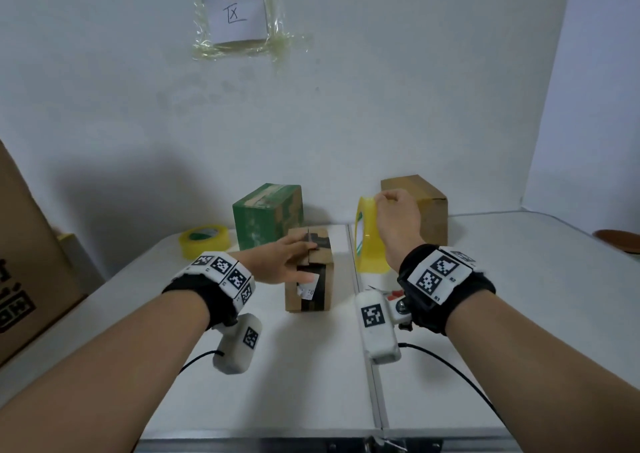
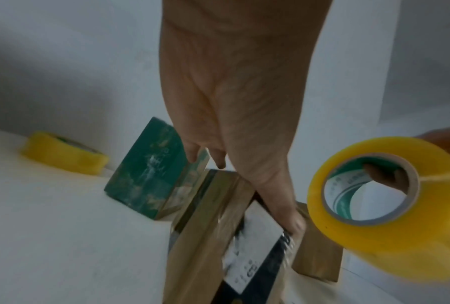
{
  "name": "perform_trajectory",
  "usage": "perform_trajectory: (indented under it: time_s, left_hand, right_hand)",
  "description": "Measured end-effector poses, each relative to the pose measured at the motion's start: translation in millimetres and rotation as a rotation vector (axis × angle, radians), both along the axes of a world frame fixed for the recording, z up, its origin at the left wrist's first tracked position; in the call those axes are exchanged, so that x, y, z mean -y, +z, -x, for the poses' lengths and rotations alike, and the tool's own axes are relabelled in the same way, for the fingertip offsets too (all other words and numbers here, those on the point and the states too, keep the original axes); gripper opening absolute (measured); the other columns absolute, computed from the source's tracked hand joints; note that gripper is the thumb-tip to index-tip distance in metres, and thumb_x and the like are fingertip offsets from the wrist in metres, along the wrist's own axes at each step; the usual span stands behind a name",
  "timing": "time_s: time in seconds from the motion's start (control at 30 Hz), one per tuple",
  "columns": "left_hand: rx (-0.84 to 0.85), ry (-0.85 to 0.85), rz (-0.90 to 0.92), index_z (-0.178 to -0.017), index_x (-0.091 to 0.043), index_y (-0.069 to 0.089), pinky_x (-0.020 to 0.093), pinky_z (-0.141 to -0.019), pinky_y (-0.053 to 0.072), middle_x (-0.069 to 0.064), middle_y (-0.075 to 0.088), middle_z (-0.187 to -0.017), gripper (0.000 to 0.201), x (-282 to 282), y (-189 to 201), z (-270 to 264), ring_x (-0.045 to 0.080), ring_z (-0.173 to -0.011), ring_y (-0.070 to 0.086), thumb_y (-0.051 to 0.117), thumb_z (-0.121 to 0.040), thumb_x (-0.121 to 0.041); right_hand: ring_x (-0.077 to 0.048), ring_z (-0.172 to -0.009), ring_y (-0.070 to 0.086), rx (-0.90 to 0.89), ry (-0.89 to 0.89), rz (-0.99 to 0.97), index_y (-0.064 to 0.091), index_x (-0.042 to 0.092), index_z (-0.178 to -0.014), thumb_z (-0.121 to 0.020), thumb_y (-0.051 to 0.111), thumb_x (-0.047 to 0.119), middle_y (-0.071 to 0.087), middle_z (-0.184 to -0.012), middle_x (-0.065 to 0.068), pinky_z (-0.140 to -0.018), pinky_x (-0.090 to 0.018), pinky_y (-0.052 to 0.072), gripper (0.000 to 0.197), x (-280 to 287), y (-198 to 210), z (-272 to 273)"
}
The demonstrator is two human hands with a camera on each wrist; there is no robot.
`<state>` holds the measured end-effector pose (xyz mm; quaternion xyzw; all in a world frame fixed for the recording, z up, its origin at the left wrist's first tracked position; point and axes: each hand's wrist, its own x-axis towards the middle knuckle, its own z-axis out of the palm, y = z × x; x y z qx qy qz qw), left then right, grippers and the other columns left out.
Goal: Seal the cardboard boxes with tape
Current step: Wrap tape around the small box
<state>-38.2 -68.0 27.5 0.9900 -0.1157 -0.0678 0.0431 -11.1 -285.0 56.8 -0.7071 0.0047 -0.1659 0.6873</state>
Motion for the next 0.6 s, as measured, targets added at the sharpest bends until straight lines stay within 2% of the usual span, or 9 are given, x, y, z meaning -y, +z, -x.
perform_trajectory:
  time_s: [0.07, 0.13, 0.2, 0.27, 0.3, 0.33, 0.43, 0.53, 0.6]
  left_hand:
    - [0.064, 0.007, -0.027, -0.153, -0.037, 0.019, 0.041, -0.118, 0.025, -0.005, 0.014, -0.162, 0.071, -1.3, -8.4, -6.2, 0.027, -0.145, 0.028, 0.049, -0.093, -0.058]
    - [0.155, 0.012, -0.078, -0.152, -0.033, 0.028, 0.039, -0.113, 0.034, 0.001, 0.034, -0.155, 0.066, 3.6, -10.5, -6.2, 0.028, -0.137, 0.04, 0.049, -0.094, -0.056]
    - [0.297, 0.039, -0.203, -0.144, -0.027, 0.044, 0.036, -0.094, 0.047, 0.005, 0.057, -0.135, 0.057, 14.7, -11.5, -4.1, 0.028, -0.119, 0.055, 0.046, -0.095, -0.057]
    - [0.452, 0.102, -0.309, -0.122, -0.021, 0.059, 0.032, -0.074, 0.049, 0.004, 0.065, -0.112, 0.051, 28.0, -14.5, -2.5, 0.026, -0.1, 0.062, 0.043, -0.094, -0.06]
    - [0.492, 0.124, -0.327, -0.115, -0.02, 0.061, 0.031, -0.072, 0.05, 0.003, 0.065, -0.109, 0.05, 32.8, -16.9, -4.0, 0.025, -0.097, 0.063, 0.043, -0.093, -0.061]
    - [0.487, 0.139, -0.324, -0.114, -0.02, 0.06, 0.031, -0.074, 0.05, 0.003, 0.064, -0.111, 0.051, 35.9, -19.4, -6.7, 0.025, -0.1, 0.061, 0.043, -0.091, -0.063]
    - [0.344, 0.182, -0.276, -0.137, -0.03, 0.047, 0.038, -0.088, 0.044, 0.008, 0.049, -0.131, 0.063, 36.2, -21.9, -14.8, 0.031, -0.121, 0.044, 0.045, -0.088, -0.069]
    - [0.285, 0.175, -0.216, -0.147, -0.036, 0.035, 0.041, -0.101, 0.039, 0.01, 0.041, -0.135, 0.071, 27.4, -23.3, -21.0, 0.032, -0.121, 0.035, 0.045, -0.086, -0.071]
    - [0.317, 0.151, -0.194, -0.148, -0.037, 0.035, 0.038, -0.102, 0.038, 0.009, 0.043, -0.133, 0.071, 23.9, -23.5, -20.1, 0.03, -0.118, 0.037, 0.045, -0.086, -0.071]
  right_hand:
    - [-0.018, -0.103, 0.054, 0.0, -0.004, 0.021, 0.052, 0.02, -0.1, -0.1, 0.047, 0.019, 0.055, -0.124, -0.006, -0.087, -0.03, 0.045, 0.006, 1.7, -4.8, 0.0]
    - [-0.017, -0.102, 0.053, 0.005, -0.008, 0.041, 0.053, 0.02, -0.1, -0.099, 0.047, 0.02, 0.056, -0.123, -0.006, -0.086, -0.03, 0.044, 0.006, 3.0, -7.2, 0.4]
    - [-0.017, -0.102, 0.053, 0.014, -0.009, 0.063, 0.053, 0.021, -0.099, -0.099, 0.048, 0.019, 0.056, -0.122, -0.005, -0.087, -0.03, 0.045, 0.005, 2.7, -7.1, 1.4]
    - [-0.016, -0.1, 0.052, 0.028, 0.003, 0.094, 0.054, 0.021, -0.1, -0.099, 0.048, 0.019, 0.056, -0.12, -0.004, -0.084, -0.028, 0.044, 0.006, 1.3, -5.1, 2.8]
    - [-0.015, -0.098, 0.052, 0.036, 0.009, 0.116, 0.055, 0.02, -0.101, -0.099, 0.048, 0.019, 0.056, -0.118, -0.003, -0.08, -0.025, 0.043, 0.007, 0.7, -4.1, 3.5]
    - [-0.014, -0.095, 0.051, 0.045, 0.015, 0.139, 0.056, 0.02, -0.102, -0.099, 0.048, 0.019, 0.056, -0.116, -0.001, -0.076, -0.023, 0.041, 0.009, 0.7, -3.5, 4.2]
    - [-0.012, -0.093, 0.053, 0.056, 0.048, 0.169, 0.058, 0.018, -0.101, -0.098, 0.048, 0.017, 0.058, -0.111, 0.0, -0.077, -0.024, 0.043, 0.01, 2.5, -4.0, 5.9]
    - [-0.01, -0.085, 0.054, 0.056, 0.091, 0.165, 0.062, 0.016, -0.097, -0.095, 0.049, 0.015, 0.061, -0.099, 0.003, -0.076, -0.025, 0.047, 0.013, 4.1, -8.3, 6.5]
    - [-0.007, -0.08, 0.053, 0.059, 0.11, 0.182, 0.063, 0.016, -0.094, -0.092, 0.051, 0.016, 0.061, -0.091, 0.007, -0.073, -0.024, 0.044, 0.012, 3.5, -11.6, 5.9]
